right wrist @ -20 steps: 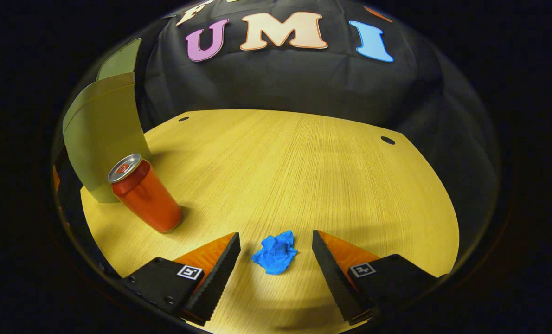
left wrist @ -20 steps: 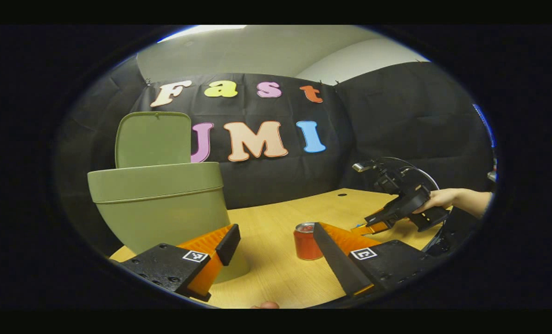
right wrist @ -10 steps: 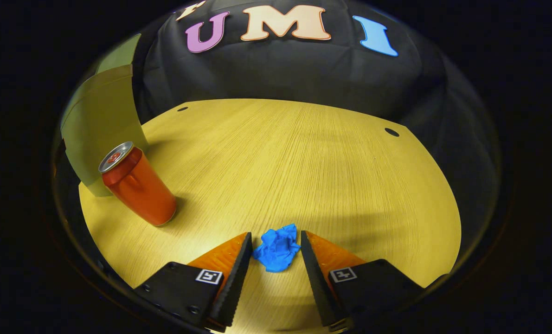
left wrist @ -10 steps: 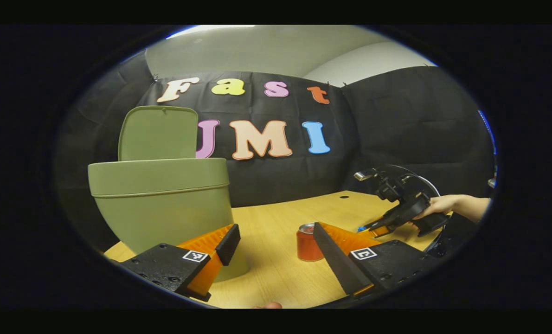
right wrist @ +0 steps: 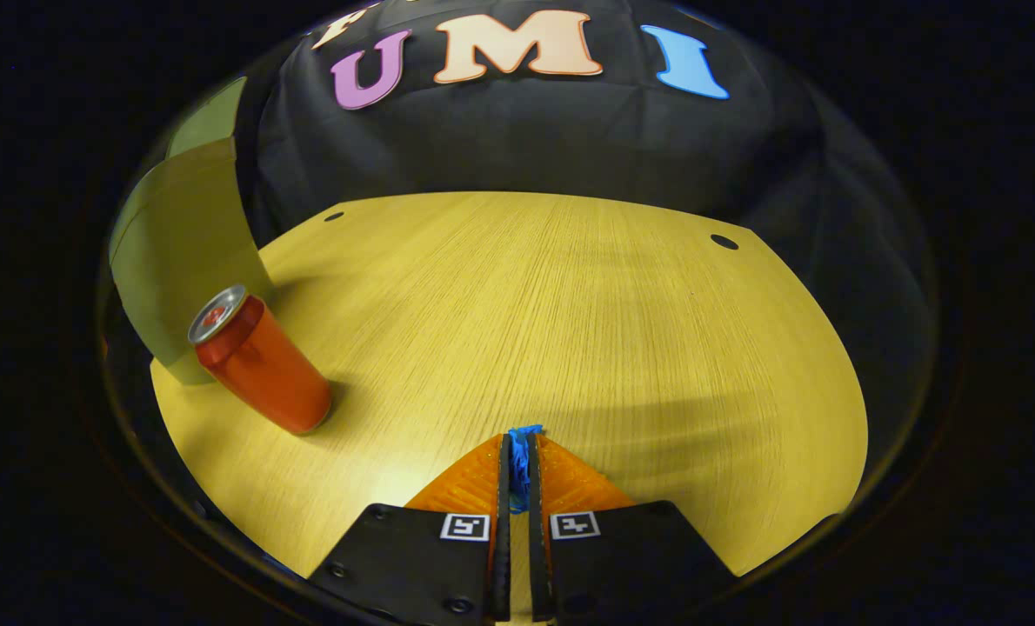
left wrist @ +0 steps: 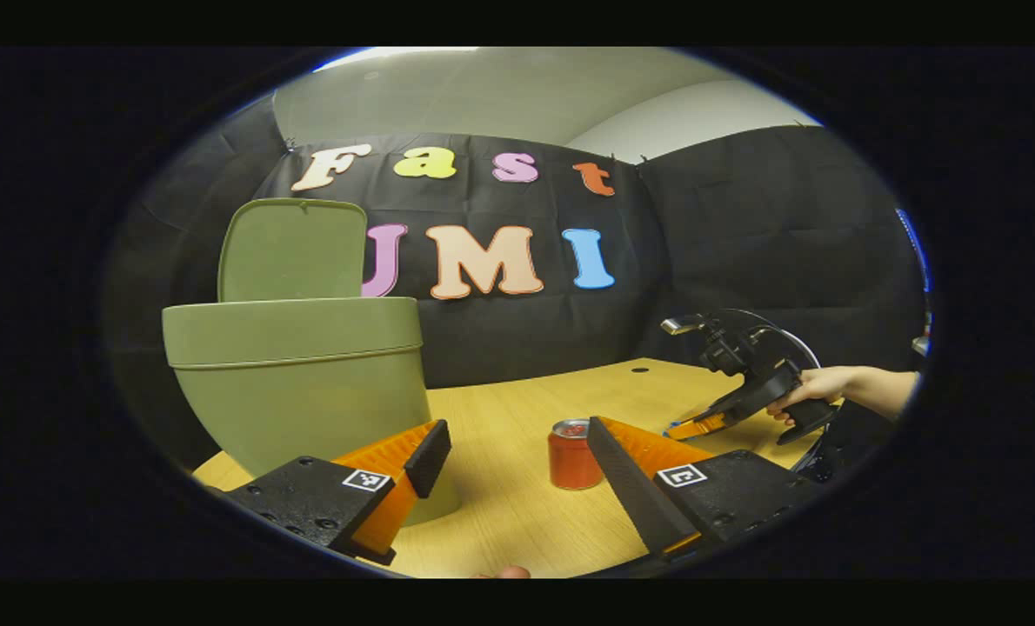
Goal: Press the lid of the desktop garbage bin to open it, pick up the crumpled paper on the desktop and throw it into the bin, then pick up the pop can on the desktop and drop it into the bin, and finally close the garbage bin lid.
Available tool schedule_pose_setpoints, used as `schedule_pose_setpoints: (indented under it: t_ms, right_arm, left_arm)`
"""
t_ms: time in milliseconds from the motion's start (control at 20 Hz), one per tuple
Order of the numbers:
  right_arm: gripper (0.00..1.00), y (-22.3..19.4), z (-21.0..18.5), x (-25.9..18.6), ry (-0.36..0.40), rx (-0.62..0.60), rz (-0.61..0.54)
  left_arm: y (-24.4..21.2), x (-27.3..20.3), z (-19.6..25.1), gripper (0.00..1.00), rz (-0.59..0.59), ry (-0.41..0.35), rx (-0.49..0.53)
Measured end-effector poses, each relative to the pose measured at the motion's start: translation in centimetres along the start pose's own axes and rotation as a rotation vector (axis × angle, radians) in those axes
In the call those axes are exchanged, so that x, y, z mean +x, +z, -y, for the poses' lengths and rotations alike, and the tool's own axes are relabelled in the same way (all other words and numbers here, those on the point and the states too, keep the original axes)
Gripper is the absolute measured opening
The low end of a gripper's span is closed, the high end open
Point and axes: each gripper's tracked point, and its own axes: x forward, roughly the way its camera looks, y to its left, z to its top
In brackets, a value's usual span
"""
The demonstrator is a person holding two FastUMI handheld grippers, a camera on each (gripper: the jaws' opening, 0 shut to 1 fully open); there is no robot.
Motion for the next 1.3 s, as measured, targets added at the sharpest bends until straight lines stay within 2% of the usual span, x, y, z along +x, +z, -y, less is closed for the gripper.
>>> schedule_pose_setpoints:
  t_ms: [50,350,400,450,500,600,950,1000,1050,1100,1150,1200,1250,1300]
  right_arm:
    - [0.11,0.3,-0.1,-0.4,0.005,-0.004,0.007]
    - [0.11,5.4,-1.9,-4.3,-0.006,-0.075,0.109]
    - [0.11,6.7,-2.6,-4.9,-0.004,-0.097,0.133]
    - [0.11,7.7,-3.5,-5.6,0.004,-0.115,0.153]
    - [0.11,8.9,-4.4,-6.2,0.010,-0.132,0.173]
    - [0.11,11.5,-6.4,-7.2,0.020,-0.173,0.222]
    - [0.11,20.3,-17.2,-12.9,0.150,-0.294,0.425]
    - [0.11,21.5,-19.1,-13.9,0.173,-0.313,0.453]
    - [0.11,22.4,-21.0,-14.9,0.197,-0.334,0.482]
    - [0.11,22.9,-22.8,-15.6,0.217,-0.355,0.504]
    - [0.11,23.4,-24.6,-16.5,0.237,-0.371,0.525]
    - [0.11,23.6,-26.4,-17.4,0.266,-0.394,0.547]
    - [0.11,23.6,-28.3,-18.1,0.291,-0.416,0.556]
    - [0.11,23.7,-29.9,-18.6,0.313,-0.436,0.568]
  left_arm:
    - [0.0,-0.1,0.3,0.95,-0.001,-0.008,0.000]
    - [0.3,-0.4,1.4,0.95,0.003,-0.036,-0.006]
    - [0.2,-0.5,1.4,1.00,0.001,-0.037,-0.012]
    - [0.3,-0.5,1.4,1.00,-0.001,-0.038,-0.018]
    - [0.2,-0.5,1.6,0.95,-0.005,-0.041,-0.021]
    - [0.2,-0.8,1.9,0.95,-0.012,-0.045,-0.021]
    - [1.1,-1.9,2.8,0.95,-0.006,-0.058,-0.007]
    - [1.0,-2.1,2.8,1.00,-0.012,-0.055,-0.004]
    - [1.1,-2.2,2.7,1.00,-0.014,-0.051,-0.002]
    - [1.1,-2.5,2.6,0.95,-0.016,-0.048,0.000]
    - [1.2,-2.5,2.5,0.95,-0.018,-0.044,0.000]
    - [1.2,-2.7,2.5,1.00,-0.022,-0.042,0.001]
    - [1.2,-2.8,2.6,0.95,-0.026,-0.042,0.000]
    - [1.1,-2.8,2.6,0.95,-0.031,-0.043,-0.002]
